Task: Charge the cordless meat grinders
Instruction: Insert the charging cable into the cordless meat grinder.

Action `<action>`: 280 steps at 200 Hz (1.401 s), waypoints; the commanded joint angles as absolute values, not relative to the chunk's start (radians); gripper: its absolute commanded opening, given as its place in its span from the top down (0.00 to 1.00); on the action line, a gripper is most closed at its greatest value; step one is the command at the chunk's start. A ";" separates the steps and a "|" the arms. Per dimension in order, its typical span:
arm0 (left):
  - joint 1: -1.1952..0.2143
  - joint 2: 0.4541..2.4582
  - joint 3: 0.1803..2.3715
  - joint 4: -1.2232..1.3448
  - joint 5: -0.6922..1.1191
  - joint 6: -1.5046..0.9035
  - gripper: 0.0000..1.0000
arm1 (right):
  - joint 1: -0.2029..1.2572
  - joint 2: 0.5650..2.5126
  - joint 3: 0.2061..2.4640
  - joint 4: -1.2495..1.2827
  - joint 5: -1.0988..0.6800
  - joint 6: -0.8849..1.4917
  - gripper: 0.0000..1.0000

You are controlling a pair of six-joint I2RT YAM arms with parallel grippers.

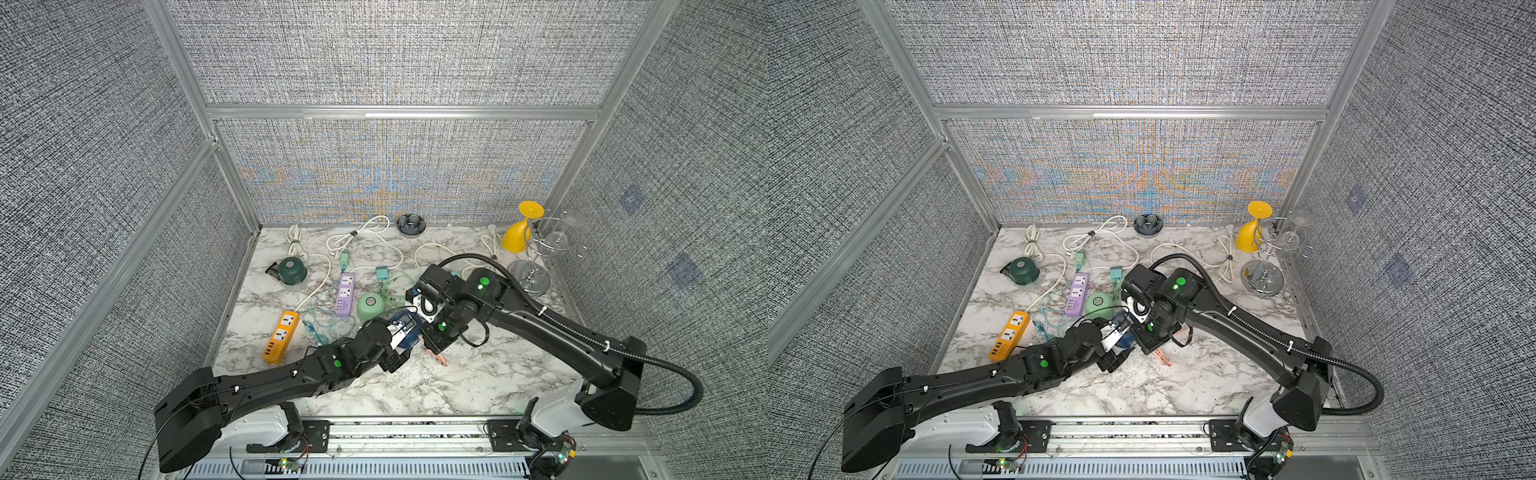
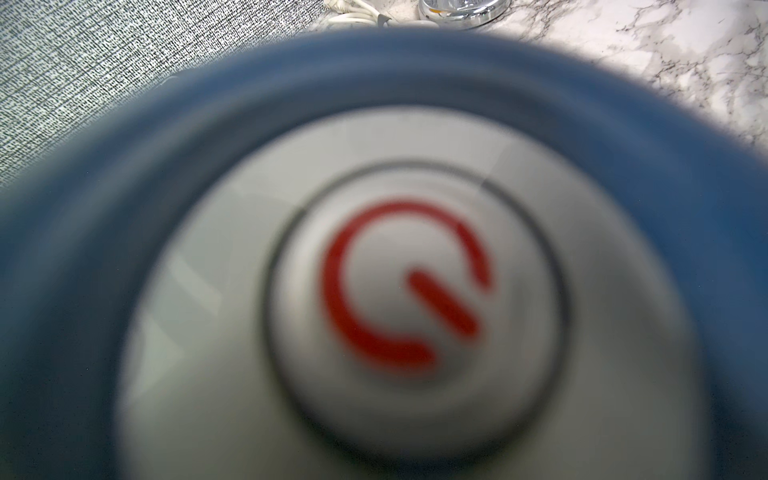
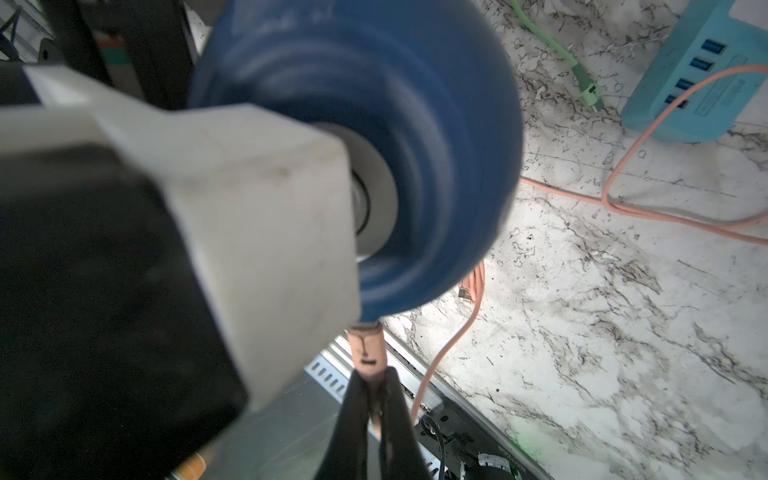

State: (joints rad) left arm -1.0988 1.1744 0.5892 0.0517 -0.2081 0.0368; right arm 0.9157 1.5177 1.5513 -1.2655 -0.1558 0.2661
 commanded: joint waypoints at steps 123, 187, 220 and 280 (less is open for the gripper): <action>-1.104 1.180 0.598 0.096 -0.085 0.081 0.47 | 0.879 1.556 1.614 -1.042 -0.144 0.265 1.00; -1.105 1.172 0.591 0.097 -0.087 0.071 0.48 | 0.869 1.557 1.614 -1.034 -0.153 0.263 1.00; -1.105 1.173 0.589 0.098 -0.135 0.037 0.48 | 0.868 1.549 1.592 -1.027 -0.189 0.255 1.00; -1.091 1.175 0.543 0.152 -0.201 -0.011 0.48 | 0.873 1.448 1.439 -1.067 -0.219 0.211 0.57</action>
